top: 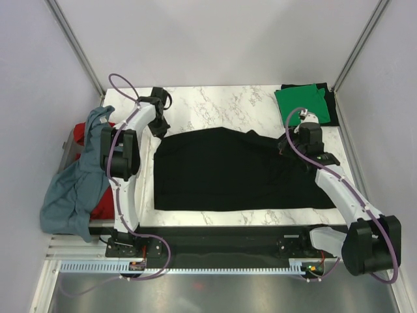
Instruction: Fold and stack the t-shirts
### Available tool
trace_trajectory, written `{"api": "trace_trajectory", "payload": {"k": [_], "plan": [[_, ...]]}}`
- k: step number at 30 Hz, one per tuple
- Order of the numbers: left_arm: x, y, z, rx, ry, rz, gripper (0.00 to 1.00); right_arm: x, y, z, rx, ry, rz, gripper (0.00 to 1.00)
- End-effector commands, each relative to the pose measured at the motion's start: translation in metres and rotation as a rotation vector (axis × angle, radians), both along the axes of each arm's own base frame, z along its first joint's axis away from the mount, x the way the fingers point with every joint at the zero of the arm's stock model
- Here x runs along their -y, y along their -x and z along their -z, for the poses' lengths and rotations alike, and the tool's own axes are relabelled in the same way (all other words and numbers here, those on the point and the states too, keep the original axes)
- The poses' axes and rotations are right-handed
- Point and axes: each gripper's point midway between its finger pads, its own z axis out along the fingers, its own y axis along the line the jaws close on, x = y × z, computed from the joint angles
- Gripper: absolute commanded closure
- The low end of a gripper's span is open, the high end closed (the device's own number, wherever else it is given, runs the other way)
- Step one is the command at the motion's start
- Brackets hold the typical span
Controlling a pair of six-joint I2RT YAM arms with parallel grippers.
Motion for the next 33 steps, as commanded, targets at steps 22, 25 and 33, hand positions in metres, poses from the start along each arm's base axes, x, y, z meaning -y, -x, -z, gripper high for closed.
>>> {"api": "trace_trajectory", "payload": {"k": [22,25,33], "plan": [[-0.005,0.043,-0.089,0.193,-0.092,0.124,0.98,0.083,0.053,-0.034,0.087,0.105,0.309,1.00],[-0.002,0.049,-0.091,0.200,-0.131,0.143,0.98,0.084,0.059,-0.034,0.085,0.097,0.318,1.00],[0.001,0.079,-0.098,0.264,-0.196,0.131,0.98,0.089,0.077,-0.047,0.125,0.084,0.357,1.00]]}}
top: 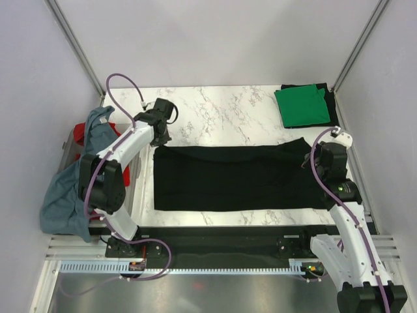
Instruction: Fold and stack the t-shirts
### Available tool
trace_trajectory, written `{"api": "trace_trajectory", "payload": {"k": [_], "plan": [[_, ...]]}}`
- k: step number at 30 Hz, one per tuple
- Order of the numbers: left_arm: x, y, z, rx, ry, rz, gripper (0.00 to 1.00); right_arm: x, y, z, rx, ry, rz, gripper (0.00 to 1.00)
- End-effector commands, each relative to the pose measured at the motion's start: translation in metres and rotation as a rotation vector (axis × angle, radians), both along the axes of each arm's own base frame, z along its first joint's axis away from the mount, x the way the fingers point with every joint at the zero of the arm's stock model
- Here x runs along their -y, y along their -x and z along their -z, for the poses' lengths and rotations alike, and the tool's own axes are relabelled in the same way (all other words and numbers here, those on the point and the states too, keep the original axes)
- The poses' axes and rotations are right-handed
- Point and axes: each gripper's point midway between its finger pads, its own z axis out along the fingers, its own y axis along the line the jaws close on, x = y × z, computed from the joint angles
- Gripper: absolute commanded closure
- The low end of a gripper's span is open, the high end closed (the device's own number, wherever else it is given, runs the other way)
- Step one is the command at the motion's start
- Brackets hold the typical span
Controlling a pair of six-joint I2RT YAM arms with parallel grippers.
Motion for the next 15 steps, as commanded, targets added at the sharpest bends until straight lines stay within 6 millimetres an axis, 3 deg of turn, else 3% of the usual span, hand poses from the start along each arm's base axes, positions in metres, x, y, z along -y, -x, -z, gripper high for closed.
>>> {"api": "trace_trajectory", "payload": {"k": [1,4,8,15], "plan": [[-0.009,0.003,-0.022,0.108,-0.023,-0.019,0.98,0.007,0.008,-0.006,0.019,-0.003,0.047,1.00],[-0.006,0.011,-0.015,0.109,-0.012,-0.016,0.98,0.007,0.011,-0.006,0.017,-0.031,0.073,1.00],[-0.003,0.024,-0.008,0.114,0.007,-0.031,0.98,0.006,0.020,0.011,-0.009,-0.108,0.131,1.00],[-0.002,0.064,0.011,0.121,0.046,-0.062,0.97,0.020,0.039,0.031,0.016,-0.167,0.287,1.00]]}}
